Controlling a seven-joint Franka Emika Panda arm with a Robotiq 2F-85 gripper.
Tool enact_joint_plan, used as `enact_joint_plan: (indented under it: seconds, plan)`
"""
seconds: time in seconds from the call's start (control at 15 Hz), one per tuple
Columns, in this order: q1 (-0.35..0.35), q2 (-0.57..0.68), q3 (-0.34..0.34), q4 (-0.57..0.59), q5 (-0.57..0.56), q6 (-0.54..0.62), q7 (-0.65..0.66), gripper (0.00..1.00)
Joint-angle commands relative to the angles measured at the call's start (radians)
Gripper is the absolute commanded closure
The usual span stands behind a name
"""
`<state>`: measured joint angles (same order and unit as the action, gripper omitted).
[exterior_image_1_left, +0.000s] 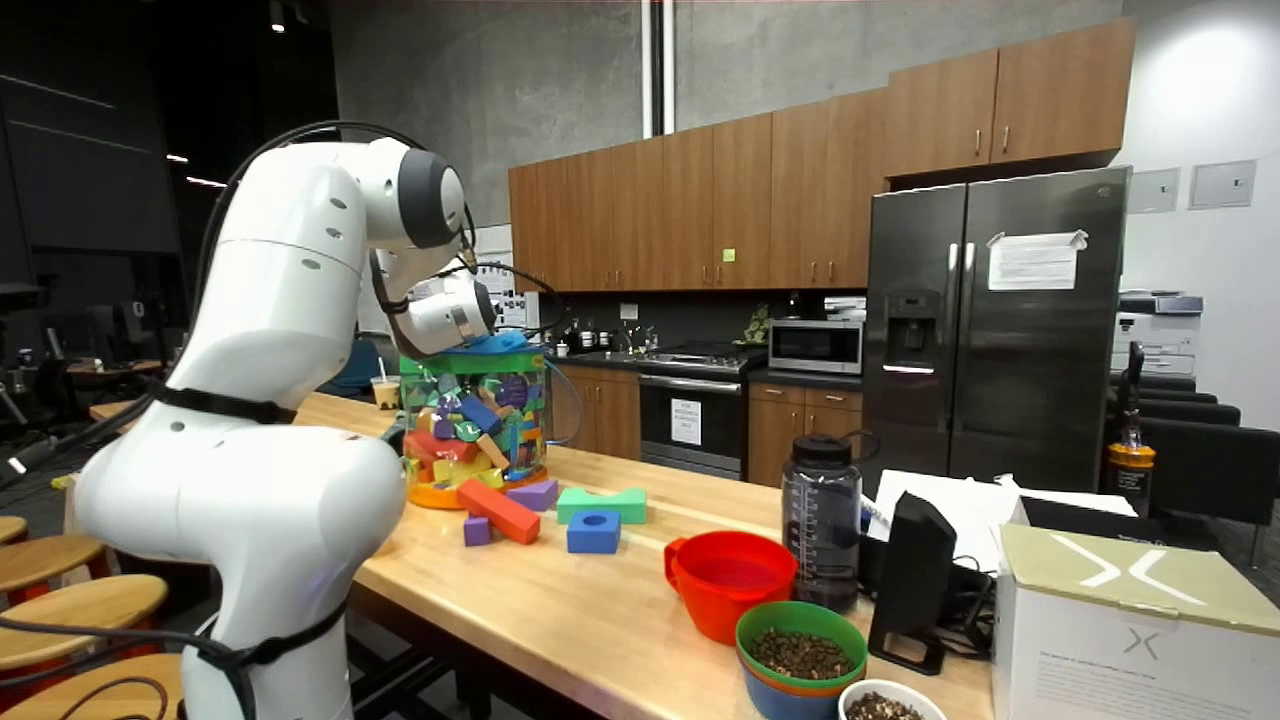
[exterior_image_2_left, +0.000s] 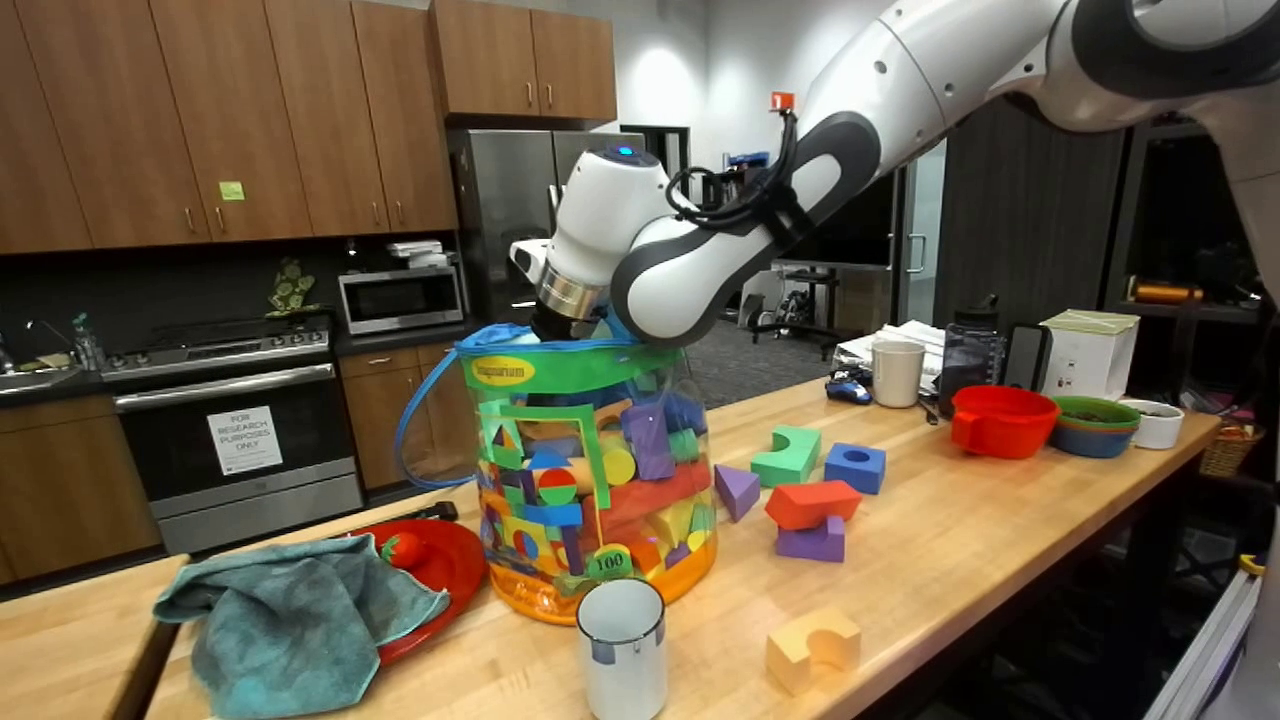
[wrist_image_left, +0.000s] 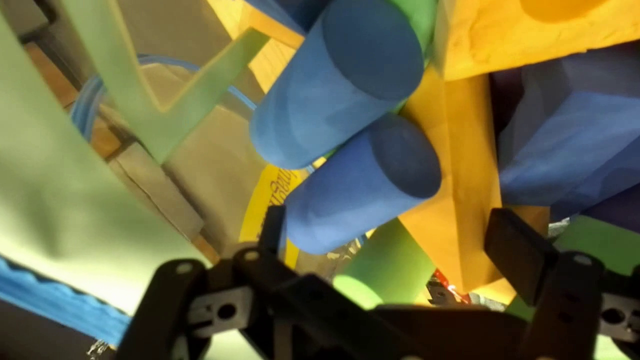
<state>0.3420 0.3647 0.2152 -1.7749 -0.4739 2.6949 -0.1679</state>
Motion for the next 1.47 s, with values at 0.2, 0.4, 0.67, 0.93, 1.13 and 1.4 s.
enact_joint_plan:
  seconds: [0.2,0.4,0.67,0.93,1.13,1.4]
  plan:
    - [0.02,0.0,-0.022,-0.007,-0.002,0.017,0.009,0.26]
    - [0.021,-0.005,-0.023,-0.01,-0.004,0.015,0.009,0.47]
    - [0.021,-0.015,-0.027,-0.008,-0.007,0.012,0.008,0.73]
    - [0.021,-0.021,-0.029,-0.01,-0.013,0.01,0.004,1.0]
    - [0.023,-0.027,-0.035,-0.003,-0.022,0.005,0.003,0.98]
    - [0.023,-0.031,-0.039,-0.002,-0.029,0.0,0.004,0.74]
